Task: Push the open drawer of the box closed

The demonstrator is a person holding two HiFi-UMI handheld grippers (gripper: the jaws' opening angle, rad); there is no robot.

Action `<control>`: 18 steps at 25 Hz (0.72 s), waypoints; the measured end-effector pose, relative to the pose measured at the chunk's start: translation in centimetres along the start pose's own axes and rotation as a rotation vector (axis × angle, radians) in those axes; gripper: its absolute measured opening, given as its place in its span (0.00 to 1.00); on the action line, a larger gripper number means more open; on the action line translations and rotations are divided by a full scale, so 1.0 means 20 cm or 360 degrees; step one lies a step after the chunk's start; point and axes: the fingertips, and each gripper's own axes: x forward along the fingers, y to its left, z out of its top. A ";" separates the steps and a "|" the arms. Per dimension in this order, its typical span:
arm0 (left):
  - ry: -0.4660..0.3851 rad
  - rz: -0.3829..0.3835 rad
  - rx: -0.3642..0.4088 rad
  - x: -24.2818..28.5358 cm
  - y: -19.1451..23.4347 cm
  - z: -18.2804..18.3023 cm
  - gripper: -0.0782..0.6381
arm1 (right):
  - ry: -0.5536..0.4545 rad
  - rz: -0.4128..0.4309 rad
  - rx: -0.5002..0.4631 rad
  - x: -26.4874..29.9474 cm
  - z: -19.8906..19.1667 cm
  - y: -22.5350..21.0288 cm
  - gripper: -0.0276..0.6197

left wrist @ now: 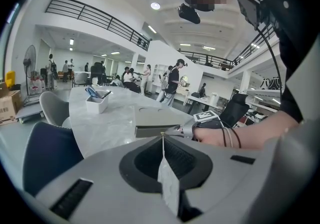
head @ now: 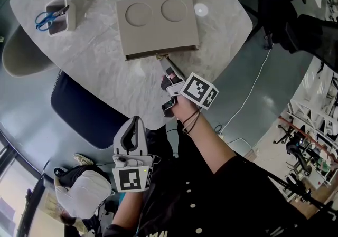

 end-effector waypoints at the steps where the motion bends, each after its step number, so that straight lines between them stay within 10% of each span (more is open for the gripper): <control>1: 0.0001 -0.0001 0.0002 0.00 0.00 0.00 0.13 | -0.0002 0.0002 0.0000 0.01 0.00 0.00 0.12; 18: 0.0000 0.0015 0.0001 -0.01 0.01 -0.02 0.13 | -0.0029 0.0033 0.0020 0.08 0.05 0.02 0.12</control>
